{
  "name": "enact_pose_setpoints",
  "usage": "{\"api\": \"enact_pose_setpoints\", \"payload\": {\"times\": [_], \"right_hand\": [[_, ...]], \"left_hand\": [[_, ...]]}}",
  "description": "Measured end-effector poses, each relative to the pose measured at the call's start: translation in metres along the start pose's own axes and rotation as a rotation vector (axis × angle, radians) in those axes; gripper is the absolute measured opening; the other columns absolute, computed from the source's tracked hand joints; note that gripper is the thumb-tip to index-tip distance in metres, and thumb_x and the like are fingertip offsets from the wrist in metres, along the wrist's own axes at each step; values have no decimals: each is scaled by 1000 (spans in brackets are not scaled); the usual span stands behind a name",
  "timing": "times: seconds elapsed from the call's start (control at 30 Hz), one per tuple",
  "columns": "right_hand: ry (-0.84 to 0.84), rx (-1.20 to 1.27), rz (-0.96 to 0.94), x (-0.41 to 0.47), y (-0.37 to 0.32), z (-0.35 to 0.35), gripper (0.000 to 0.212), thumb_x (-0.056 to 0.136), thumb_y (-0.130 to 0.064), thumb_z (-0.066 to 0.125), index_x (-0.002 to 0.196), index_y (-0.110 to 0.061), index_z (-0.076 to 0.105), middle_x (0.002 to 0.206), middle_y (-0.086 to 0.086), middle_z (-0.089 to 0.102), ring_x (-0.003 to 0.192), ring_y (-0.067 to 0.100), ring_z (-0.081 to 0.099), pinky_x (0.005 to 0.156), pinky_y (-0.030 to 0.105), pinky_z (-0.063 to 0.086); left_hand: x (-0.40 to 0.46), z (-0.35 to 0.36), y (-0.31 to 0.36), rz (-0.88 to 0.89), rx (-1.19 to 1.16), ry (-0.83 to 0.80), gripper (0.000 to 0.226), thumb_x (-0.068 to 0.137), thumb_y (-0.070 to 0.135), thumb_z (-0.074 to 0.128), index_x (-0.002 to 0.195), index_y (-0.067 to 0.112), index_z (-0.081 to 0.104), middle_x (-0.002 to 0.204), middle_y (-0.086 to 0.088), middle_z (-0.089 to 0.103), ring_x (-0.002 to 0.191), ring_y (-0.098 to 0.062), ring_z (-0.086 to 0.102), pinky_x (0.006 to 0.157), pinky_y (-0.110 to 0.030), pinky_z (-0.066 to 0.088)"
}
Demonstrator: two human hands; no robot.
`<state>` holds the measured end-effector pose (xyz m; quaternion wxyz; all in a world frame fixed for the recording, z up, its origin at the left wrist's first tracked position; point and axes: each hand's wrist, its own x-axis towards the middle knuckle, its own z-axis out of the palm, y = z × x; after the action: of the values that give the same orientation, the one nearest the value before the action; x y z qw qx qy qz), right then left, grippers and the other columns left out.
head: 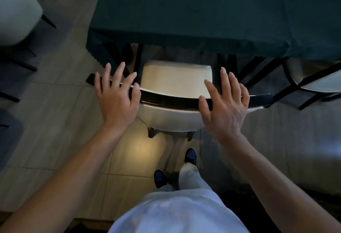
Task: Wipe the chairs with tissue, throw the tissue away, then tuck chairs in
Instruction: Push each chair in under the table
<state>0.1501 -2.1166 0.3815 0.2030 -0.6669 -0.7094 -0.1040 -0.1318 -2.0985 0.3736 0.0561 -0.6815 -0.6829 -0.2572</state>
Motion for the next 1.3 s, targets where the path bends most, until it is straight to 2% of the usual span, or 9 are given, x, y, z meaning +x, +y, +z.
{"api": "enact_pose_setpoints", "payload": {"times": [0.17,0.33,0.5,0.63,0.8,0.97,1.13,1.2,1.3], "right_hand": [[102,-11,7,12,19,8,51,100,-49,40,134,-22,67,158,10,46,149,31,37,118,52,28],[111,-19,97,38,32,11,50,92,-44,51,136,-25,64,164,8,36,154,31,26,123,55,19],[49,2,156,66,-3,19,48,97,-46,44,138,-26,61,167,6,30,156,30,19,124,54,13],[21,10,49,60,-37,30,48,101,-51,39,138,-29,60,167,3,30,157,30,19,123,55,17],[59,20,7,54,-59,41,48,99,-50,42,137,-29,62,165,4,35,155,31,24,120,56,22],[119,19,-39,62,-60,48,53,101,-52,33,138,-28,62,164,6,36,154,31,27,117,56,26],[198,7,42,97,-21,60,42,99,-42,46,134,-28,66,156,2,49,148,28,38,117,53,28],[172,41,142,110,6,60,40,100,-37,46,134,-30,66,155,-1,51,149,27,37,119,54,26],[90,55,113,124,28,61,41,103,-38,40,133,-31,67,156,-4,49,152,27,30,122,55,19]], "left_hand": [[-4,19,31,114,-54,135,40,106,37,39,126,25,71,152,1,53,148,-27,37,119,-60,22],[22,34,39,150,-60,188,36,104,36,44,122,24,73,150,2,55,146,-27,41,116,-57,28],[68,38,7,156,-82,184,37,102,35,45,124,23,73,150,2,55,145,-25,40,119,-51,26],[84,42,-36,145,-93,167,39,101,33,45,130,22,69,152,0,53,147,-26,37,120,-51,25],[84,40,-62,173,-98,178,44,100,33,40,132,19,67,151,-3,54,147,-28,38,120,-50,26],[90,37,-63,151,-100,154,43,101,32,40,130,18,68,151,-2,54,149,-29,36,121,-52,25],[97,49,-20,64,-47,142,41,101,32,39,127,21,69,155,-4,49,153,-33,27,123,-58,18],[100,62,10,58,-24,162,41,100,32,40,126,22,70,157,-6,46,153,-34,26,123,-58,18],[113,75,27,70,-38,188,40,99,32,42,126,22,69,158,-7,44,152,-33,30,122,-55,21]]}}
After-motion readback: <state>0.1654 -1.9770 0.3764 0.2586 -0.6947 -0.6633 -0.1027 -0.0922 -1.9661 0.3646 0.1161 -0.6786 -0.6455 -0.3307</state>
